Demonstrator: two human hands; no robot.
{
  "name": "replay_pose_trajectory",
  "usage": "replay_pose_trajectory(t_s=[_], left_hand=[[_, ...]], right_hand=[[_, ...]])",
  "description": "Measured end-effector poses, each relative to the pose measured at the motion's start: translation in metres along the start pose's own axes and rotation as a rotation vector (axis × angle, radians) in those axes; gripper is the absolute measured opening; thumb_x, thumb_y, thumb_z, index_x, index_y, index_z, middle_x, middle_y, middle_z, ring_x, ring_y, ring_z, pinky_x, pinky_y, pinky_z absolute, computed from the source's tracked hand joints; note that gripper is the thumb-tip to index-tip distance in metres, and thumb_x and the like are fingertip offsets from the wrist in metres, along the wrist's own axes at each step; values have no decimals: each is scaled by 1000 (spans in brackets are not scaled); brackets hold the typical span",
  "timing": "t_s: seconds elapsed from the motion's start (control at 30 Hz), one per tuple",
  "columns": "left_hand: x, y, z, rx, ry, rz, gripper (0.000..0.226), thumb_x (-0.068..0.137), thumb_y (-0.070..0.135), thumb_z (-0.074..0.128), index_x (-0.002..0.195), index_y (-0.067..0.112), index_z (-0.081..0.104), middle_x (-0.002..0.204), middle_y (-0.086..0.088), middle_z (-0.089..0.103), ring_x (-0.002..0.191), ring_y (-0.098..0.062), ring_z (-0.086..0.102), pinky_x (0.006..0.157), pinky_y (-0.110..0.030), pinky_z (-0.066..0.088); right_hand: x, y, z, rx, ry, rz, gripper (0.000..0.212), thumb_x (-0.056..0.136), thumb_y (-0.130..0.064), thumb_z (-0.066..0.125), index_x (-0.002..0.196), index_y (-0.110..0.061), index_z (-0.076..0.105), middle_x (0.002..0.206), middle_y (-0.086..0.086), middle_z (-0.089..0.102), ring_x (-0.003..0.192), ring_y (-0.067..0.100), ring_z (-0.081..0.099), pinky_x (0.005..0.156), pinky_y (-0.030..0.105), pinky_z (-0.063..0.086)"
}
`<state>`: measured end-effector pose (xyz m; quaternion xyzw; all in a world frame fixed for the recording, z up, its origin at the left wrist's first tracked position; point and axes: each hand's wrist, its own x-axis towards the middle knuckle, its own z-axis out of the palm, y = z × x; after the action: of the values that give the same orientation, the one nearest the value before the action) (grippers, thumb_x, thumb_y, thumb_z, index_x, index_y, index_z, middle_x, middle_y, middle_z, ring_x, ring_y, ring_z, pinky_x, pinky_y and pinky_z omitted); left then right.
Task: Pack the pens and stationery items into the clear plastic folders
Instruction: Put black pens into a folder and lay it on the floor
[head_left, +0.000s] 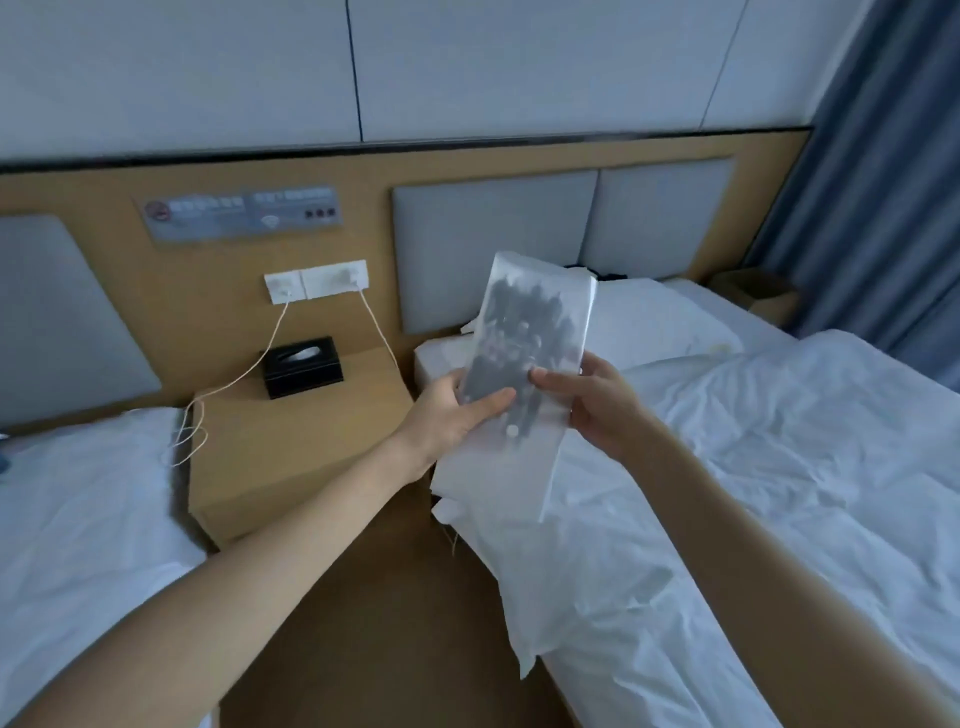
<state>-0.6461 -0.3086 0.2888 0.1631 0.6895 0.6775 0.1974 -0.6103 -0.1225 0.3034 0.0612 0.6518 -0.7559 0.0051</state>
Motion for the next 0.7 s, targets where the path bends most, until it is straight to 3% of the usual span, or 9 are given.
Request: replay_pose_trajectory(t_s=[0.1, 0.23, 0.37, 0.57, 0.7], left_hand=[[-1, 2, 31, 22, -93, 30, 48, 71, 36, 79, 111, 15, 65, 103, -2, 73, 97, -22, 69, 87, -37, 55], [-8, 3, 86, 85, -336, 84, 25, 82, 28, 73, 105, 25, 65, 94, 8, 73, 88, -9, 69, 73, -19, 54], [-21, -13, 143, 184, -587, 73, 39, 78, 32, 75, 114, 24, 65, 98, 5, 73, 89, -13, 70, 80, -29, 57], [-87, -32, 253, 251, -929, 55, 34, 73, 24, 80, 104, 15, 69, 91, -3, 73, 80, -14, 70, 69, -25, 56], [-155, -31, 325, 252, -1123, 99, 33, 70, 29, 83, 99, 18, 70, 90, -3, 73, 80, -16, 70, 69, -26, 56]], right_hand=[[-37, -1, -22, 36, 133, -42, 28, 82, -2, 66, 110, -7, 63, 102, 11, 70, 90, 28, 69, 79, 47, 57], [-107, 3, -56, 40, 354, -116, 24, 82, -1, 67, 104, -9, 65, 97, 12, 71, 86, 28, 70, 69, 42, 58], [-188, 22, -82, 58, 597, -127, 32, 74, 0, 74, 104, -8, 65, 93, 14, 70, 82, 28, 70, 65, 39, 57], [-341, 50, -103, 59, 931, -112, 45, 66, -9, 77, 109, -4, 63, 101, 26, 68, 87, 36, 68, 75, 53, 57], [-445, 64, -109, 115, 1104, -148, 51, 66, -11, 76, 114, -4, 61, 105, 27, 66, 94, 40, 66, 77, 53, 56]])
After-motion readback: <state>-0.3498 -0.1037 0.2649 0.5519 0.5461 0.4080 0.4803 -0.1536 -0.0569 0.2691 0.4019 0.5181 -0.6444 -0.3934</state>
